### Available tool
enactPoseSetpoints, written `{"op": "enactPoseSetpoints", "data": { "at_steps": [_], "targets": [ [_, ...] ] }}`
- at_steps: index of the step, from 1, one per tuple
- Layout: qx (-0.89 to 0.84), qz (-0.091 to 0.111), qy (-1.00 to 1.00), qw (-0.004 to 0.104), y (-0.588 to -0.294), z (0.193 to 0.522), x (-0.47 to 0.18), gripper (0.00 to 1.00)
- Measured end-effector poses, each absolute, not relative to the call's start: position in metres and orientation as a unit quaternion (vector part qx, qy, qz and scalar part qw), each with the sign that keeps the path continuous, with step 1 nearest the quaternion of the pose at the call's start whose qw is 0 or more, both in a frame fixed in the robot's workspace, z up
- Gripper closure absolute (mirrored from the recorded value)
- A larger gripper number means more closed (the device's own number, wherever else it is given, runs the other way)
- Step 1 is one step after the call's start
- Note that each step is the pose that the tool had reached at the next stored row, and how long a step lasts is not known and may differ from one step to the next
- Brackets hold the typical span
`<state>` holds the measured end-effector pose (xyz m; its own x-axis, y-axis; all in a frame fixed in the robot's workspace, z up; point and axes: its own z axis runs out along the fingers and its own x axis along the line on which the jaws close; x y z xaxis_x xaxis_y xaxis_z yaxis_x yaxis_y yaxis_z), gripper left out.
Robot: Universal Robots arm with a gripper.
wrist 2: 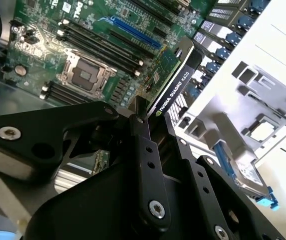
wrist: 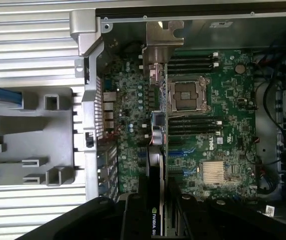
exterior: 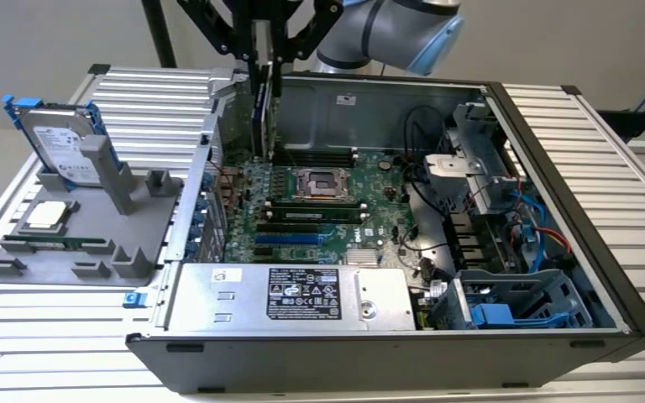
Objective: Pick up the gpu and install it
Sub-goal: 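Pick up the gpu and move the gpu toward the slot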
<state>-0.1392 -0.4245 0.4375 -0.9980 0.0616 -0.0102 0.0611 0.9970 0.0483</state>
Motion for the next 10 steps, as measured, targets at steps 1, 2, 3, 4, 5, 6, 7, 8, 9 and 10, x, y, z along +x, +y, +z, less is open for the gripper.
{"op": "enactPoseSetpoints", "data": {
  "at_steps": [1,2,3,4,5,6,7,8,9,10],
  "targets": [
    [0.031,0.024,0.999,0.006,-0.424,0.438,-0.138,1.0],
    [0.031,0.024,0.999,0.006,-0.424,0.438,-0.136,1.0],
    [0.031,0.024,0.999,0.006,-0.424,0.438,-0.134,1.0],
    [0.031,0.024,0.999,0.006,-0.424,0.438,-0.132,1.0],
    [0.031,0.024,0.999,0.006,-0.424,0.438,-0.131,1.0],
    [0.031,0.024,0.999,0.006,-0.424,0.438,-0.129,1.0],
    [0.031,0.024,0.999,0.006,-0.424,0.438,-0.127,1.0],
    [0.031,0.024,0.999,0.006,-0.424,0.438,-0.126,1.0],
    [0.031,0.024,0.999,0.006,-0.424,0.438,-0.124,1.0],
    [0.031,0.024,0.999,0.006,-0.424,0.438,-0.123,1.0]
  ]
}}
